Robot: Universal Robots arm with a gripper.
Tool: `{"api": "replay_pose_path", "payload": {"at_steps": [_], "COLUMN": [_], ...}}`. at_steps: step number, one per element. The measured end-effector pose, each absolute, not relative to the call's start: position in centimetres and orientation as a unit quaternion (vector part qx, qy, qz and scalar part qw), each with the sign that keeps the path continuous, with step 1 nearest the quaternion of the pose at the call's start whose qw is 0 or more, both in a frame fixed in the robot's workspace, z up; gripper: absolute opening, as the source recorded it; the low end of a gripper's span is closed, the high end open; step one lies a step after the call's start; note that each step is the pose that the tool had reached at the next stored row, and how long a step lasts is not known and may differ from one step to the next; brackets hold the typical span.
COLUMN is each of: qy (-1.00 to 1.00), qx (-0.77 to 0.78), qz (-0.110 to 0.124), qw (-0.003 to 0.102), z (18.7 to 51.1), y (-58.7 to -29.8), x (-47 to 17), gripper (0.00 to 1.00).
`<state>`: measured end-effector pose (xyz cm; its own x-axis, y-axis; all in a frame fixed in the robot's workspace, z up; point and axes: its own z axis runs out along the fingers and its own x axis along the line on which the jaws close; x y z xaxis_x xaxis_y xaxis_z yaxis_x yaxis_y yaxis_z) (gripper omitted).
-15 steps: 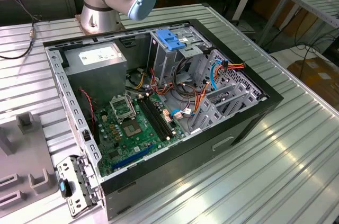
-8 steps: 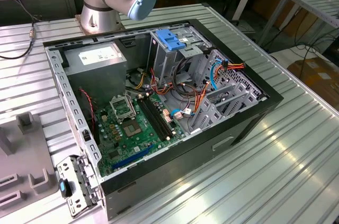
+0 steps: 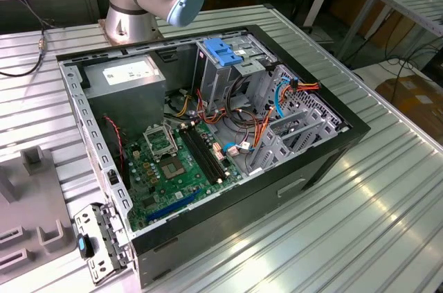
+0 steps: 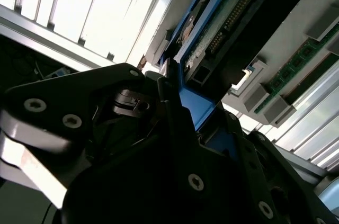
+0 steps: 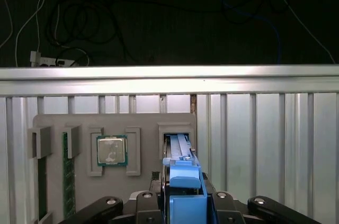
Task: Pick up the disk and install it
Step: 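Pick up the disk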
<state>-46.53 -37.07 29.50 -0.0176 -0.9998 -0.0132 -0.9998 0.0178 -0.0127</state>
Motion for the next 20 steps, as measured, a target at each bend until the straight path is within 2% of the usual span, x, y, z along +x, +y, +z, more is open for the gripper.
{"api": "replay_pose_path", "payload": {"at_steps": [20], "qy": [0.716], "qx": [-0.698], "qz": [0.0], "qw": [0.009], "z": [29.33], "y": [-37.07], "x": [-46.53], "gripper": [0.37]}}
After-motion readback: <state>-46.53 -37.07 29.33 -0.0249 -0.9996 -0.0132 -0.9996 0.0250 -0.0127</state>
